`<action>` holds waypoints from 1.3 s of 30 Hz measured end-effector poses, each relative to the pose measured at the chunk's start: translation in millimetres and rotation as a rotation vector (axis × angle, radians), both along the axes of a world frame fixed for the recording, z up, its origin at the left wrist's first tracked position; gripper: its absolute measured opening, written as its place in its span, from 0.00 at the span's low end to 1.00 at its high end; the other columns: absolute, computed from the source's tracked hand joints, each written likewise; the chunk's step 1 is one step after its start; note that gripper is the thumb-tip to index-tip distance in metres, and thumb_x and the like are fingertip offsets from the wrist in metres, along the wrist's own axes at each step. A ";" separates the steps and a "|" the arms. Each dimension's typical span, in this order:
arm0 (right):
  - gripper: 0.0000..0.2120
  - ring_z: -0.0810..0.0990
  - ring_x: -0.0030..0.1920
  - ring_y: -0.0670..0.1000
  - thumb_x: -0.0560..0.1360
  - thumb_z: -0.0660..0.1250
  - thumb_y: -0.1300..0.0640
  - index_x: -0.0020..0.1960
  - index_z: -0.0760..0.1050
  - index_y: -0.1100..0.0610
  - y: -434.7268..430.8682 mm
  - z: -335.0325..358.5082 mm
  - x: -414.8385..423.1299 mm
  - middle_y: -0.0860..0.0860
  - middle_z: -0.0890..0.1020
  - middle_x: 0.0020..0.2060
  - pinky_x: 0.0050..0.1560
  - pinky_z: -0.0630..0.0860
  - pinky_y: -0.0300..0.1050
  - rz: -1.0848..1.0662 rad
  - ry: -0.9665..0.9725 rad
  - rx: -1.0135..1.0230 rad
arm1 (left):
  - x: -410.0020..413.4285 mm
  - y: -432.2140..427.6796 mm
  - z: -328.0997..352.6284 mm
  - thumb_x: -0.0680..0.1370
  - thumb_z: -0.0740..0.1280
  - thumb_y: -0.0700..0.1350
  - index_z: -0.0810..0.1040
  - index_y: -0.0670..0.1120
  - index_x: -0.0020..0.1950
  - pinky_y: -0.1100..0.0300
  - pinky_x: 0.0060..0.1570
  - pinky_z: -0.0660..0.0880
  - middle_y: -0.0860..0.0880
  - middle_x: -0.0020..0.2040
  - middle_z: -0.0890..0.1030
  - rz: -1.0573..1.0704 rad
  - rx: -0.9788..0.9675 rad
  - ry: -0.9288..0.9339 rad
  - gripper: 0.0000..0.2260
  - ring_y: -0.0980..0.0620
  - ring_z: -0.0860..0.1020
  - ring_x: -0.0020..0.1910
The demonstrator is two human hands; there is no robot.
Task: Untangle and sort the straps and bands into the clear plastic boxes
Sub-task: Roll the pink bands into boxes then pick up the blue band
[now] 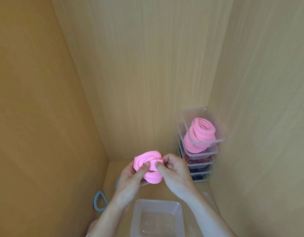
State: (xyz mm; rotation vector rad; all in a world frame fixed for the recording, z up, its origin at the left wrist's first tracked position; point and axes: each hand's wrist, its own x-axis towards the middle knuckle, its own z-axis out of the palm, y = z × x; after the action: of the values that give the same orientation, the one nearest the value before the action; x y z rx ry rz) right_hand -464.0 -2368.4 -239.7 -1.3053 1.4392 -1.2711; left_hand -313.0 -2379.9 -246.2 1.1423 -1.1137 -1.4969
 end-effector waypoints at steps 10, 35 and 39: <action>0.11 0.81 0.40 0.54 0.61 0.69 0.53 0.35 0.70 0.58 10.6 -15.8 3.8 0.52 0.83 0.39 0.42 0.75 0.50 -0.075 -0.077 0.075 | 0.0 9.5 -12.9 0.82 0.66 0.45 0.81 0.40 0.60 0.54 0.51 0.82 0.40 0.52 0.86 -0.022 0.119 0.022 0.12 0.42 0.85 0.53; 0.24 0.84 0.42 0.52 0.70 0.74 0.69 0.56 0.73 0.46 92.1 -71.3 -18.3 0.51 0.82 0.50 0.43 0.80 0.44 -0.028 -0.112 0.277 | 23.8 75.9 -64.1 0.82 0.67 0.46 0.78 0.59 0.56 0.52 0.52 0.77 0.54 0.48 0.83 -0.245 -0.204 -0.468 0.08 0.50 0.81 0.48; 0.18 0.84 0.45 0.52 0.68 0.73 0.63 0.48 0.77 0.41 96.4 -83.1 -15.5 0.47 0.83 0.48 0.42 0.82 0.50 0.009 -0.035 0.322 | 26.3 85.3 -86.6 0.80 0.67 0.49 0.75 0.64 0.57 0.52 0.52 0.78 0.61 0.55 0.79 -0.217 -0.228 -0.651 0.11 0.58 0.80 0.50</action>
State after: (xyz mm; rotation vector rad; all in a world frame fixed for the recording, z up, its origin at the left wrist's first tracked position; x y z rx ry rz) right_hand -479.4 -2272.0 -322.8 -1.0673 1.5369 -1.0005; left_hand -286.7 -2294.6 -332.8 1.4219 -1.8471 -1.1273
